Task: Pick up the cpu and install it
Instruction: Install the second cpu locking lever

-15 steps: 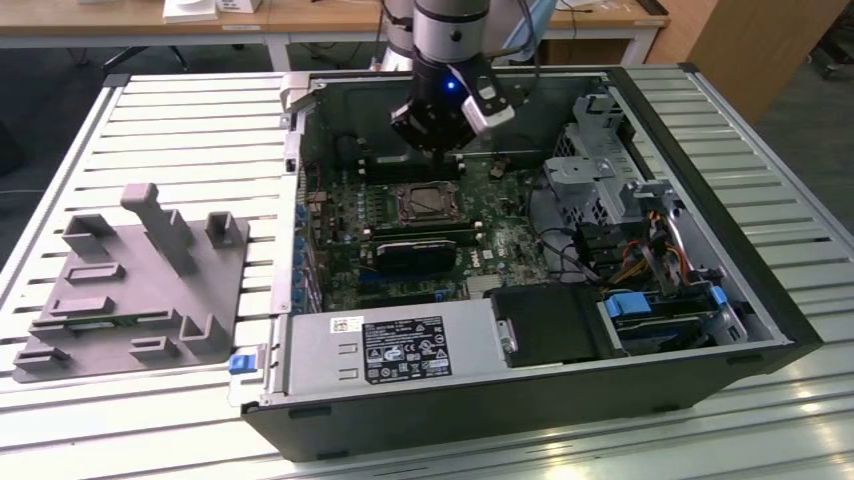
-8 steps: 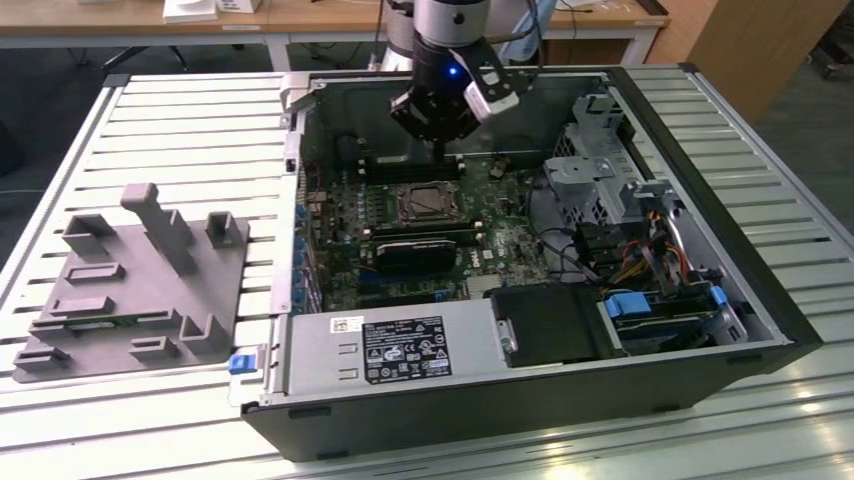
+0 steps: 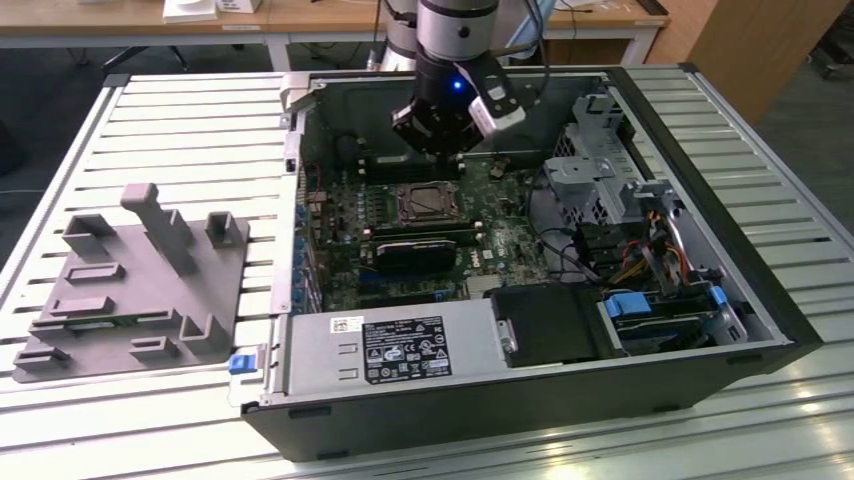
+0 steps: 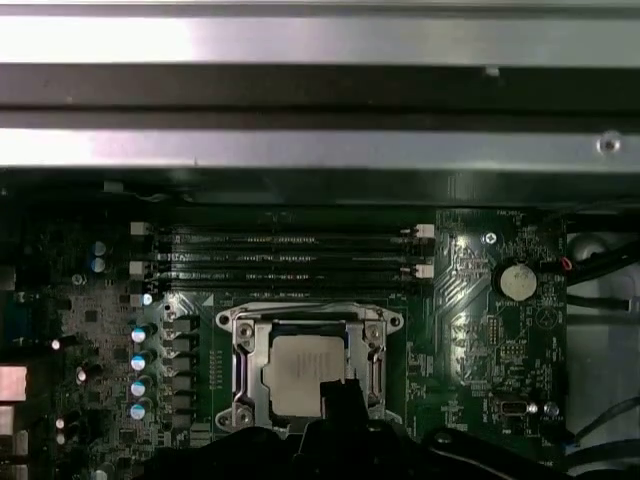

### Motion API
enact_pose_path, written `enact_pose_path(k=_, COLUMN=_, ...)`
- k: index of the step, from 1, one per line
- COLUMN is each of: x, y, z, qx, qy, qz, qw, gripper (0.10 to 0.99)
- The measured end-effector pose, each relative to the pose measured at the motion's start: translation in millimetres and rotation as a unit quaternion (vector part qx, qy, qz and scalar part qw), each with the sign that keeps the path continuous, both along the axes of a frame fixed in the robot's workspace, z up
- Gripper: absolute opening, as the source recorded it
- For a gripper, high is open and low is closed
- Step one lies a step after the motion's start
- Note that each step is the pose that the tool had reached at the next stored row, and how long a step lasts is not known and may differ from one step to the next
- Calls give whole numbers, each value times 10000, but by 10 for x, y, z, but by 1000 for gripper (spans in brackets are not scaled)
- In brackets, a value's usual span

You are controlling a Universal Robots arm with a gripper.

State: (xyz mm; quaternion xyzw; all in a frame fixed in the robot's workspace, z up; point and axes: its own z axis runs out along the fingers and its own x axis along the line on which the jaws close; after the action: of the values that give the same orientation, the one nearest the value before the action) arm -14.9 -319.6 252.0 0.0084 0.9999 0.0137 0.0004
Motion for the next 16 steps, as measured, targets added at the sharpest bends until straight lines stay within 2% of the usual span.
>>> enact_pose_path(k=2, x=0, y=-56, z=0, qx=2, qy=5, qz=1, qw=10000, gripper=106)
enact_pose_path(k=3, x=0, y=-78, z=0, qx=5, qy=19, qz=1, qw=10000, gripper=106)
enact_pose_path(k=4, x=2, y=-94, z=0, qx=12, qy=52, qz=1, qw=10000, gripper=106)
enact_pose_path(k=6, x=12, y=-110, z=-1, qx=37, qy=148, qz=0, qw=9999, gripper=106)
enact_pose_path(k=7, x=13, y=-121, z=-3, qx=41, qy=157, qz=1, qw=9999, gripper=106)
enact_pose_path(k=12, x=13, y=-205, z=-26, qx=51, qy=157, qz=3, qw=9999, gripper=106)
enact_pose_path(k=16, x=12, y=-225, z=-65, qx=48, qy=161, qz=90, qw=9998, gripper=106)
